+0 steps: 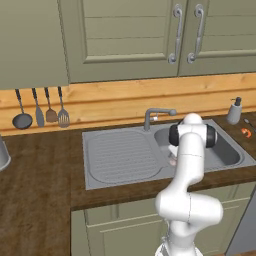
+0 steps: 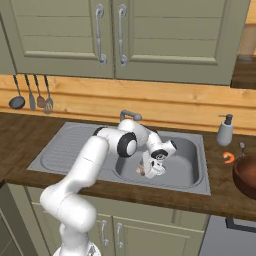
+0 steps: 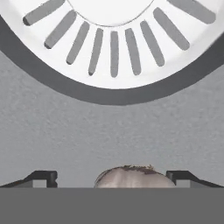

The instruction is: Pick the garlic from the sink and place it in the bowl. Then pick the bowl and place it in the microwave. Then close the microwave door and press the start button.

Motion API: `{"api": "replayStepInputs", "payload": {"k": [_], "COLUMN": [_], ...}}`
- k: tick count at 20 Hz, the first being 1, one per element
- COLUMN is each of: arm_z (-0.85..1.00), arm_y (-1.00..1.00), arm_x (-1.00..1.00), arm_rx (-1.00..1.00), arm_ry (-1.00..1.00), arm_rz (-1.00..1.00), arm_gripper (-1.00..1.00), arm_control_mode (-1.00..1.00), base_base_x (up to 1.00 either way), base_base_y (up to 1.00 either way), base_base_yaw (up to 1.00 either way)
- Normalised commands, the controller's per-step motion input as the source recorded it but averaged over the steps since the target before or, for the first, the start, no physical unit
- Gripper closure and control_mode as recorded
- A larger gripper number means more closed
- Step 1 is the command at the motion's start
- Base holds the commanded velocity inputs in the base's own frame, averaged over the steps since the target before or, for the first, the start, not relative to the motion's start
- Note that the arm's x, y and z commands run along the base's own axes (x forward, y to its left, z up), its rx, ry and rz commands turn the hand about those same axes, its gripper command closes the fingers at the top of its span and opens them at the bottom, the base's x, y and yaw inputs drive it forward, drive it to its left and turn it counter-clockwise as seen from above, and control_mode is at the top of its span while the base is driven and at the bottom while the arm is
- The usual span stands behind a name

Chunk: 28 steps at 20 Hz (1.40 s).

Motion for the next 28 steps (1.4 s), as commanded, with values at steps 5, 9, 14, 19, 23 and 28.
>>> {"api": "replayStepInputs", "payload": {"k": [5,9,14,19,23,28], "arm_z": [-0.25,-0.24,0.18,0.85,1.00,0.84], "arm_y": [0.24,0.00,0.00,0.00,-0.01,-0.05], "arm_x": [-0.01,0.00,-0.18,-0.56,-0.42,-0.33], "arm_rx": [0.00,0.00,0.00,0.00,-0.06,-0.16], "arm_ry": [0.01,0.00,-0.04,-0.16,-0.16,-0.19], "arm_rz": [0.00,-0.04,-0.07,-0.06,-0.04,-0.09], "arm_gripper": [1.00,1.00,1.00,1.00,1.00,1.00], "arm_control_mode": [-1.00,-1.00,-1.00,-1.00,-1.00,-1.00], "base_base_x": [0.00,0.00,0.00,0.00,0.00,0.00], "base_base_y": [0.00,0.00,0.00,0.00,0.00,0.00], "base_base_yaw": [0.00,0.00,0.00,0.00,0.00,0.00]}}
